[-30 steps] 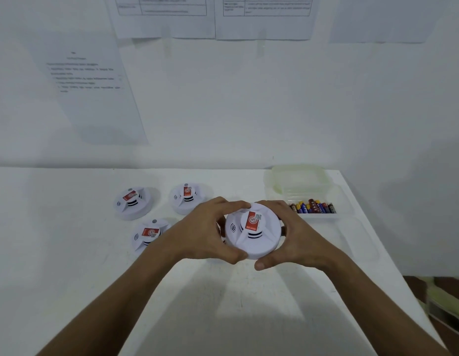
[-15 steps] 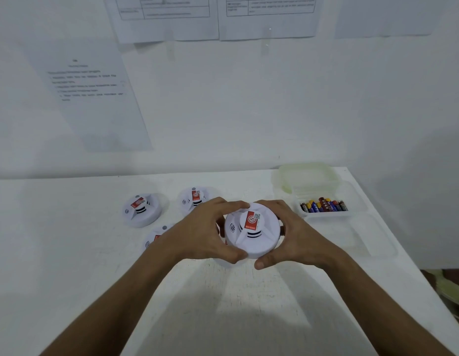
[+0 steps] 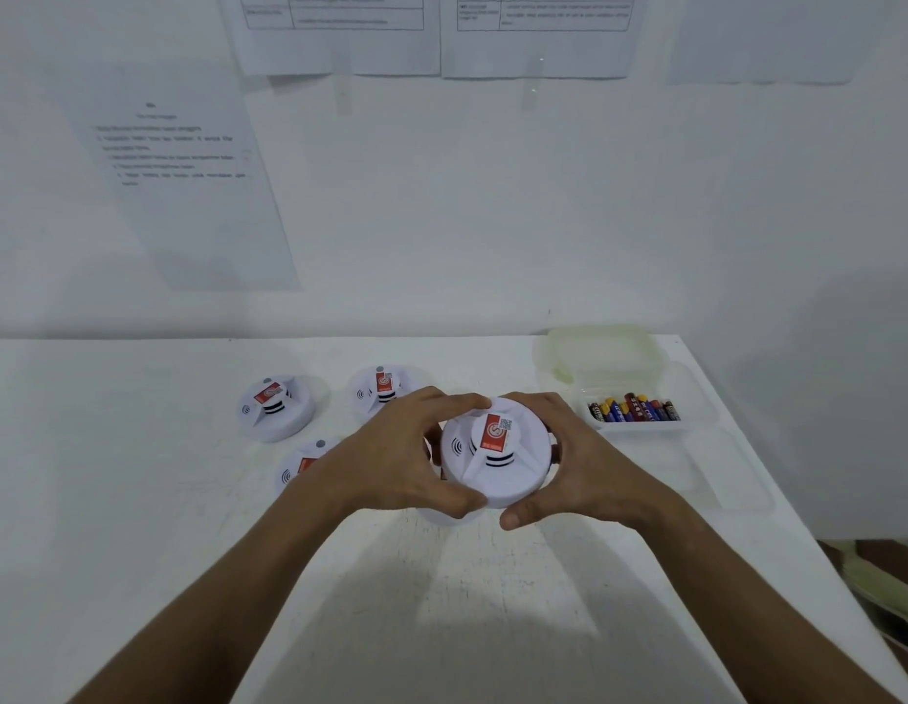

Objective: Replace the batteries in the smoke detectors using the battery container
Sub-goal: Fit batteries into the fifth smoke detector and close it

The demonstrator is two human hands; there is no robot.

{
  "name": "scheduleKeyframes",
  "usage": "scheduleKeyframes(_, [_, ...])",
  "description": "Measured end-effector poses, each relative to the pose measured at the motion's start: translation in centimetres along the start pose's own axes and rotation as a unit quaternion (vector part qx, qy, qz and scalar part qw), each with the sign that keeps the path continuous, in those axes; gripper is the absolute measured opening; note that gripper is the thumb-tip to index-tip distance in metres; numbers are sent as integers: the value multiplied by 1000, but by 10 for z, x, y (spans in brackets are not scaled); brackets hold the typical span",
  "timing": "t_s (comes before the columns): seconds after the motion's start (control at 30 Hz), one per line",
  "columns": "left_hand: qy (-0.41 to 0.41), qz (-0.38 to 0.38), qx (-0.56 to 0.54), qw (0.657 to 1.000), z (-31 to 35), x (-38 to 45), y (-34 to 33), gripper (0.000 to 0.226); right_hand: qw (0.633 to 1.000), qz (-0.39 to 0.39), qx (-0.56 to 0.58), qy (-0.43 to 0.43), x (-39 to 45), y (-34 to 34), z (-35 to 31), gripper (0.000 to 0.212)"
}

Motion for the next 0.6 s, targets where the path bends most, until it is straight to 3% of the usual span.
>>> scheduleKeyframes(0.2, [20,18,-36,999,0,0,3,99,1000,13,-3,12,2,7,-8,100])
scheduleKeyframes(0.43, [-22,31,-58,998,3,0,11,74,999,25,27,19,1,8,-16,98])
scheduleKeyframes(0.6, [-27,33,-62,997,0,0,12,76,999,24,32,17,1,5,-18,98])
Point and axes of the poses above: each hand's wrist, its own x-axis towards the middle knuckle, its own y-axis out of the back of the hand, z = x × y, the point moved 5 cm from there along x, towards the middle knuckle
